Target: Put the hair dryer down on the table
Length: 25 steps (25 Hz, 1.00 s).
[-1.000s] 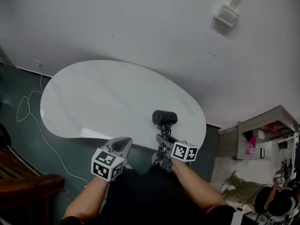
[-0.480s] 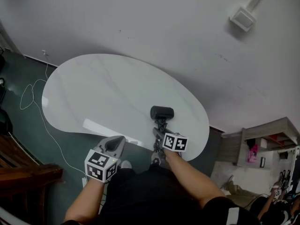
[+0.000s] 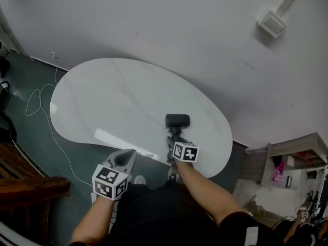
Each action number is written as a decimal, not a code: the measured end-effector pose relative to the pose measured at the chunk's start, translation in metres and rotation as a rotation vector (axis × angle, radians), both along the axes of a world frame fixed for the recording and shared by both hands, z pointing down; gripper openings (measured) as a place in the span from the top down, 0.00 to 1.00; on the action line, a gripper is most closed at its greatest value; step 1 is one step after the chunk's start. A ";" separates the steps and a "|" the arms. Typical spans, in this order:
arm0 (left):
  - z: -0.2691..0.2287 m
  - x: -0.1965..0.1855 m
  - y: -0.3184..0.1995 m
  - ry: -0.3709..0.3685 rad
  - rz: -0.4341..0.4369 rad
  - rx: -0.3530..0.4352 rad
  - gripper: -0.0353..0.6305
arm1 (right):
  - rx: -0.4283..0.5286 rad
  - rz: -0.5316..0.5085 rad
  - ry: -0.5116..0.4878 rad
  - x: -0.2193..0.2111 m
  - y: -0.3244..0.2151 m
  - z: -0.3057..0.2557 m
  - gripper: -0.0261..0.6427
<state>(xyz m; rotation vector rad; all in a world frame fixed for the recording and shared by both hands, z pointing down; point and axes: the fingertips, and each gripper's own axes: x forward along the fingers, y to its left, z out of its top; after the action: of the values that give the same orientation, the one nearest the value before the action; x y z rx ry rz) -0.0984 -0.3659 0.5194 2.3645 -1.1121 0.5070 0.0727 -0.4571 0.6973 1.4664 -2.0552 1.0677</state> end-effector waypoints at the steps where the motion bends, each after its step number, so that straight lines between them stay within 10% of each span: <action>1: -0.001 -0.001 0.000 0.001 0.000 0.002 0.93 | -0.002 -0.001 0.003 -0.001 -0.001 0.001 0.65; 25: -0.006 0.012 0.010 0.011 0.067 0.020 0.93 | -0.029 -0.089 0.025 -0.002 0.016 -0.011 0.60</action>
<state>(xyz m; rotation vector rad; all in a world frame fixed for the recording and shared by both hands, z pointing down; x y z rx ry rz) -0.0864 -0.3562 0.5130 2.4262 -1.0401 0.5074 0.0703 -0.4408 0.6862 1.3543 -2.0589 1.0347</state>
